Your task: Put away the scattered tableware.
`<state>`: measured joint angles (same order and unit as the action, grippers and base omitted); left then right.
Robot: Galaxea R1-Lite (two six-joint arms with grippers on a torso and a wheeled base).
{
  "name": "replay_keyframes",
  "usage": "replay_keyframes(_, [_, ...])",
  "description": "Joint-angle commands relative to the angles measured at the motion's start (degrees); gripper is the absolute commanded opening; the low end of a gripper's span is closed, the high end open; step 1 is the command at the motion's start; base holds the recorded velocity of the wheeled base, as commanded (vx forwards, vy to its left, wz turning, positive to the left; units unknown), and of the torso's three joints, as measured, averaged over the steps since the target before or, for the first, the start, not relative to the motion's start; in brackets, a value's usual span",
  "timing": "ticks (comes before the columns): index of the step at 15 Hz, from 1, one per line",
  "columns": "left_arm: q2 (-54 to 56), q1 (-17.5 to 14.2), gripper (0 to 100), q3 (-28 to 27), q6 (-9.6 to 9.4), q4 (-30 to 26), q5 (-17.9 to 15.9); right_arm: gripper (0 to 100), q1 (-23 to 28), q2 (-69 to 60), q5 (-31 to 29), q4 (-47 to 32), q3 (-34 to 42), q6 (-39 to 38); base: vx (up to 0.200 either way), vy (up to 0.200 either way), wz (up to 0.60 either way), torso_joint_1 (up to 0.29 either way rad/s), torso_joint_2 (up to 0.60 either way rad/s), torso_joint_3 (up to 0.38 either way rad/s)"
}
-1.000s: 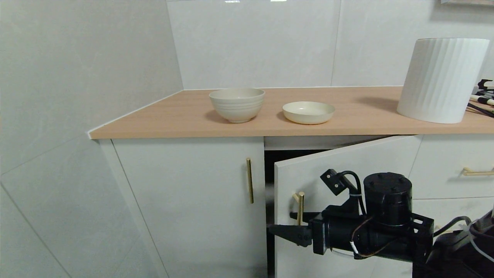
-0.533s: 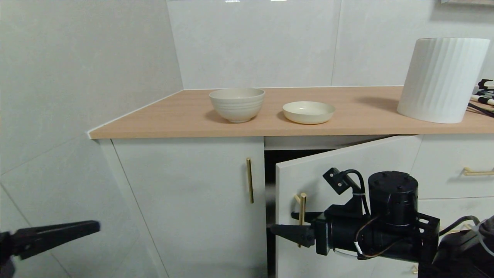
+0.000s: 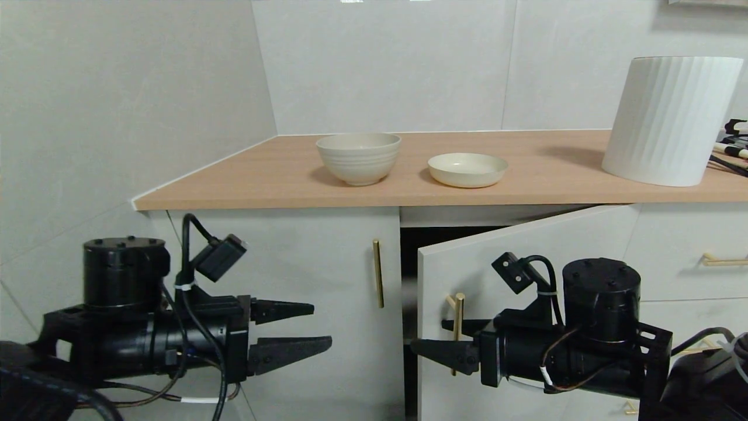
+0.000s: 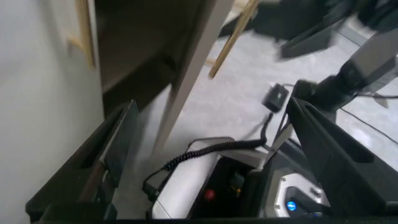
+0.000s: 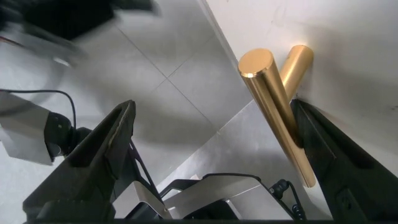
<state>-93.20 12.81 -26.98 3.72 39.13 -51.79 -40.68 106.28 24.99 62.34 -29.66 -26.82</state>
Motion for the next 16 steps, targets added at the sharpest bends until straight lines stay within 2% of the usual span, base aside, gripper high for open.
replay_keyframes(1, [-9.0, 0.5, 100, 3.0, 0.32, 3.4, 0.2, 100, 0.0, 0.0, 0.1, 0.0, 0.0, 0.0, 0.000, 0.000, 0.00, 0.000, 0.00, 0.000])
replay_keyframes(2, [-9.5, 0.5, 100, 3.0, 1.20, 4.6, 0.3, 100, -0.1, 0.3, 0.1, 0.0, 0.0, 0.0, 0.000, 0.000, 0.00, 0.000, 0.00, 0.000])
replay_keyframes(3, [-9.5, 1.0, 100, 2.4, 2.87, 5.3, 0.3, 100, 0.0, 0.5, 0.1, 0.0, 0.0, 0.0, 0.000, 0.000, 0.00, 0.000, 0.00, 0.000])
replay_keyframes(4, [-9.5, 2.1, 0, 1.6, 4.72, 5.8, 0.3, 100, -0.1, 0.6, 0.1, 0.0, 0.0, 0.0, 0.000, 0.000, 0.00, 0.000, 0.00, 0.000])
replay_keyframes(5, [-9.5, 2.8, 0, 0.8, 6.39, 6.6, 0.5, 100, -0.1, 0.6, 0.1, 0.0, 0.0, 0.0, 0.000, 0.000, 0.00, 0.000, 0.00, 0.000])
replay_keyframes(6, [-10.2, 3.7, 0, -0.5, 7.27, 7.4, 0.9, 100, -0.1, 0.5, 0.1, 0.0, 0.0, 0.0, 0.000, 0.000, 0.00, 0.000, 0.00, 0.000])
replay_keyframes(8, [-12.9, 5.3, 0, -4.0, 7.53, 8.9, 1.3, 100, -0.1, 0.4, 0.1, 0.0, 0.1, 0.0, 0.000, 0.000, 0.00, 0.000, 0.00, 0.000])
replay_keyframes(9, [-12.9, 5.3, 0, -4.0, 7.53, 8.9, 1.3, 100, -0.1, 0.4, 0.1, 0.0, 0.1, 0.0, 0.000, 0.000, 0.00, 0.000, 0.00, 0.000])
replay_keyframes(10, [-18.5, 8.1, 0, -6.9, 7.53, 11.1, 1.4, 100, -0.1, 0.9, 0.2, 0.0, 0.0, 0.1, 0.000, 0.000, 0.00, 0.000, 0.00, 0.000])
replay_keyframes(11, [-23.8, 9.3, 0, -8.9, 7.80, 15.8, 2.3, 100, -0.1, 1.1, 0.1, 0.0, 0.0, 0.0, 0.000, 0.000, 0.00, 0.000, 0.00, 0.000])
replay_keyframes(12, [-27.1, 10.6, 0, -10.2, 9.11, 20.1, 3.9, 100, 0.0, 1.1, 0.1, 0.0, 0.0, 0.0, 0.000, 0.000, 0.00, 0.000, 0.00, 0.000])
replay_keyframes(14, [-32.5, 13.2, 0, -12.9, 14.21, 28.0, 9.4, 100, 0.0, 0.9, 0.2, 0.0, 0.4, 0.1, 0.000, 0.000, 0.00, 0.000, 0.00, 0.000])
replay_keyframes(15, [-32.5, 13.2, 0, -12.9, 14.21, 28.0, 9.4, 100, 0.0, 0.9, 0.2, 0.0, 0.4, 0.1, 0.000, 0.000, 0.00, 0.000, 0.00, 0.000])
replay_keyframes(16, [-36.4, 15.0, 0, -14.8, 16.23, 32.1, 11.4, 100, -0.1, 0.7, 0.3, 0.0, 0.8, 0.1, 0.000, 0.000, 0.00, 0.000, 0.00, 0.000])
